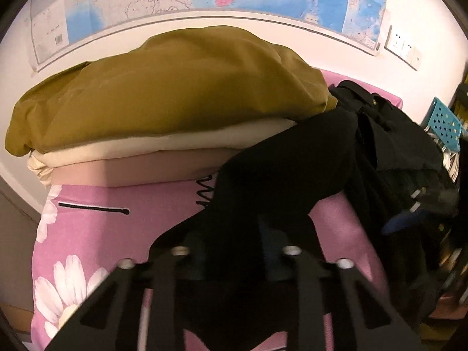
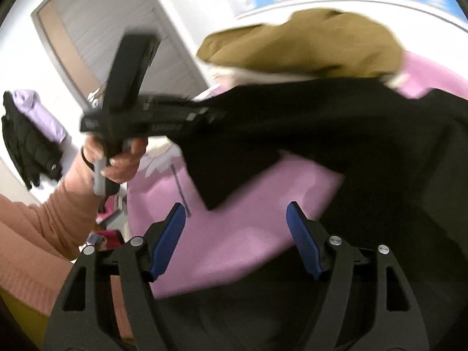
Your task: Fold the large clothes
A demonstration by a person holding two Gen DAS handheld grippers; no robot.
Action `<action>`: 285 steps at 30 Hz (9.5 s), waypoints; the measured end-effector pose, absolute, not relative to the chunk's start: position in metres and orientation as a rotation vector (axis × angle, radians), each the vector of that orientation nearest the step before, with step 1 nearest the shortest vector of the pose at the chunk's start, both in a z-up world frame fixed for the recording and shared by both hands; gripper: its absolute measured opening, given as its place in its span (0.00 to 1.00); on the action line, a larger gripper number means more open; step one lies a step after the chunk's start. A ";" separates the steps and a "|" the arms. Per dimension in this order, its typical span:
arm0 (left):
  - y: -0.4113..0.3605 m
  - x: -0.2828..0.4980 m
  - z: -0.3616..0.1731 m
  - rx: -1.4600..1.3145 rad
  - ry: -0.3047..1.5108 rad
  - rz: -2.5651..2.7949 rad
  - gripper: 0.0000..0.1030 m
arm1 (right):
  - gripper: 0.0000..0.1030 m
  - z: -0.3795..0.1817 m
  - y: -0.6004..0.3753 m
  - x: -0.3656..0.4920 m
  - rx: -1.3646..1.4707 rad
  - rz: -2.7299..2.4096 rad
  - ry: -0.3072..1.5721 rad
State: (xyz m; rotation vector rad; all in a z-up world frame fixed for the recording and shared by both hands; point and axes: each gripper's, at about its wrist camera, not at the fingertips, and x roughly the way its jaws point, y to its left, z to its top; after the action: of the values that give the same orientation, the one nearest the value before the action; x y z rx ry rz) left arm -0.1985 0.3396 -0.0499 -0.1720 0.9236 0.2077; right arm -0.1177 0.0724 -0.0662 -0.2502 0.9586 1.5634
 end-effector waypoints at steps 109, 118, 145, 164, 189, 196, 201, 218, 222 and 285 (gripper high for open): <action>0.193 -0.014 -0.053 -0.022 0.880 0.067 0.40 | 0.56 -0.044 -0.297 0.109 0.174 0.503 0.774; 0.176 -0.010 -0.083 0.002 0.939 0.024 0.45 | 0.17 -0.090 -0.249 0.135 0.020 0.548 0.915; 0.191 -0.135 -0.096 -0.207 1.027 -0.117 0.67 | 0.68 -0.056 -0.312 0.047 0.093 0.676 0.894; 0.172 -0.207 -0.099 -0.370 1.094 -0.325 0.76 | 0.75 -0.098 -0.377 -0.038 0.273 0.859 1.057; 0.144 -0.189 -0.102 -0.512 0.999 -0.276 0.72 | 0.86 -0.097 -0.369 -0.051 0.363 0.944 1.035; 0.151 -0.176 -0.109 -0.586 1.003 -0.119 0.14 | 0.17 -0.113 -0.370 -0.052 0.531 0.914 1.090; 0.164 -0.187 -0.090 -0.673 0.944 -0.185 0.07 | 0.13 -0.065 -0.392 -0.075 0.605 0.951 0.905; 0.189 -0.207 -0.108 -0.618 1.020 -0.245 0.23 | 0.51 -0.103 -0.372 -0.119 0.583 0.998 1.113; 0.182 -0.209 -0.114 -0.610 1.040 -0.296 0.35 | 0.56 -0.118 -0.368 -0.122 0.588 1.009 1.168; 0.221 0.061 -0.019 -0.430 0.935 -0.147 0.59 | 0.59 -0.041 -0.179 0.110 0.046 0.811 0.919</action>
State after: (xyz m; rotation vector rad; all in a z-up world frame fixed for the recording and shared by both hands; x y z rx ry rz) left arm 0.0610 0.2207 -0.0191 -0.4295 0.9346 -0.1474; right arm 0.1100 -0.1791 -0.0411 0.0460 0.9189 0.8111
